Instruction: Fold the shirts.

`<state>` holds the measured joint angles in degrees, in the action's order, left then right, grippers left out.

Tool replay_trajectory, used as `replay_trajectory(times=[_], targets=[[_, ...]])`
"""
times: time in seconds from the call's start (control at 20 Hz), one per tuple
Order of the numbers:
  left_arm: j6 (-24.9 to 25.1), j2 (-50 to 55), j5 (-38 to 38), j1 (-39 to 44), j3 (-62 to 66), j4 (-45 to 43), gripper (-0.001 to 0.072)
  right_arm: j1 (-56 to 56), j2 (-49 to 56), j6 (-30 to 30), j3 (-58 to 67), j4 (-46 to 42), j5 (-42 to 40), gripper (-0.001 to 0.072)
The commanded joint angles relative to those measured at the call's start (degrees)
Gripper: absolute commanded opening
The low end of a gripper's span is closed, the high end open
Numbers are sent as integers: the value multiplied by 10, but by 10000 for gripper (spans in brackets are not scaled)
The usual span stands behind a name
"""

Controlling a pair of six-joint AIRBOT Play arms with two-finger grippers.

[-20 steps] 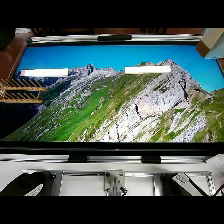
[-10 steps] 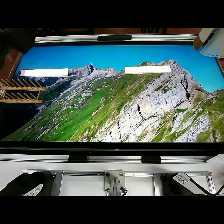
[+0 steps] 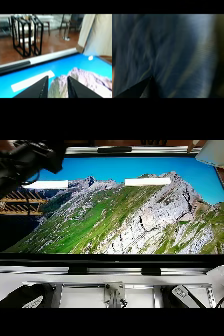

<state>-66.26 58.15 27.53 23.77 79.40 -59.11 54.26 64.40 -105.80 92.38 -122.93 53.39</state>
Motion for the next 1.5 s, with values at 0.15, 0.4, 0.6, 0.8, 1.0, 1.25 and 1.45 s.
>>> replay_trajectory(times=[0.15,0.4,0.6,0.8,1.0,1.25,1.45], targets=[[0,28,238,-31,0,-5,306,-108,-28,155,0,135,316,500],[-6,31,344,-39,0,-26,305,-134,-56,160,0,176,368,500],[-132,55,399,-39,-10,-147,277,-134,-52,180,-60,348,483,498],[-217,82,484,-39,-86,-238,278,-245,-79,158,-225,383,467,499],[-309,86,480,-23,-189,-243,285,-447,-77,91,-327,380,340,499],[-396,105,496,42,-201,-390,280,-671,10,27,-309,329,258,508],[-405,105,515,48,-201,-410,281,-709,22,19,-307,328,224,508]])
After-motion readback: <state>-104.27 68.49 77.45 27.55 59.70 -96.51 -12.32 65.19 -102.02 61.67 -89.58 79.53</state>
